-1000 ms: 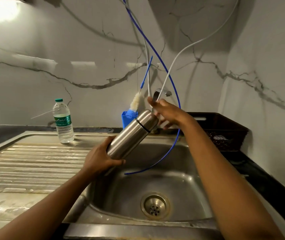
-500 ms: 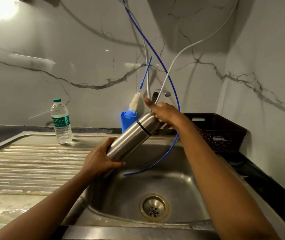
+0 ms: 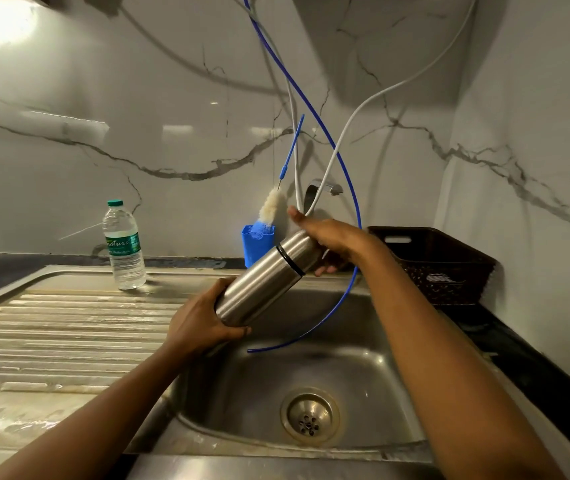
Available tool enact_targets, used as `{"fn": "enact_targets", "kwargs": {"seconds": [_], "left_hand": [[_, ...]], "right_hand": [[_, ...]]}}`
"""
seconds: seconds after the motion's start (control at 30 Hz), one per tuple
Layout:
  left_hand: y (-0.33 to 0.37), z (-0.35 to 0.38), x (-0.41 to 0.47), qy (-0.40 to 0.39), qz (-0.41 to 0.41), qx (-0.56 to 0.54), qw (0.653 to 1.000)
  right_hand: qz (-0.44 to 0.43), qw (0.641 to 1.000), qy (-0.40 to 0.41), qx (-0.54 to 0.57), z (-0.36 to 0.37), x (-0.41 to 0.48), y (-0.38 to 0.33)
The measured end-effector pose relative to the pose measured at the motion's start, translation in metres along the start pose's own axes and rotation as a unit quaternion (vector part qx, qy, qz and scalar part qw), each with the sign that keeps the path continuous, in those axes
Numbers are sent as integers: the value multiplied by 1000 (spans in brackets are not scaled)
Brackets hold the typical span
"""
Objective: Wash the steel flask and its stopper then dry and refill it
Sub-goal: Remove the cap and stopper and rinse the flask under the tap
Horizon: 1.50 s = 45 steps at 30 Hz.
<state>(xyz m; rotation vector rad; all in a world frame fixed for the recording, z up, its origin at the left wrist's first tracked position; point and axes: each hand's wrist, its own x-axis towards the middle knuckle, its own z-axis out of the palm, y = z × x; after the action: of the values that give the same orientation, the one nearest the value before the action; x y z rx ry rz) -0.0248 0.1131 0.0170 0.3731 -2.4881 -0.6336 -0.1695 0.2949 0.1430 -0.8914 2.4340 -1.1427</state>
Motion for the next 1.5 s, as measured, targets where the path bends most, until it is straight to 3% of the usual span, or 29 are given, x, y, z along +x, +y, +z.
{"fn": "enact_targets", "kwargs": {"seconds": [0.1, 0.27, 0.43, 0.5, 0.6, 0.8, 1.0, 1.2, 1.5], "left_hand": [[0, 0, -1, -8, 6, 5, 1000], [-1, 1, 0, 9, -14, -26, 1000], [-8, 3, 2, 13, -50, -106, 993], [-10, 1, 1, 13, -73, -168, 983], [-12, -9, 0, 42, -116, -274, 954], [-23, -53, 3, 139, -160, -357, 910], [-80, -113, -30, 173, -173, -298, 923], [-116, -126, -43, 235, -221, -327, 888], [-132, -129, -37, 250, -219, -345, 878]], "right_hand": [[-11, 999, 13, -33, 6, 5, 0], [-119, 986, -50, 105, -10, 6, 11], [-152, 953, 112, 237, -11, 16, 9], [-143, 959, 148, 197, -9, 16, 8], [-135, 979, 117, 100, 2, 16, 11], [-137, 979, 91, 121, 35, 25, 10], [-138, 987, -6, 81, 113, 47, 3], [-164, 982, -92, 18, 192, 77, -32], [-166, 978, -116, -47, 242, 90, -41]]}}
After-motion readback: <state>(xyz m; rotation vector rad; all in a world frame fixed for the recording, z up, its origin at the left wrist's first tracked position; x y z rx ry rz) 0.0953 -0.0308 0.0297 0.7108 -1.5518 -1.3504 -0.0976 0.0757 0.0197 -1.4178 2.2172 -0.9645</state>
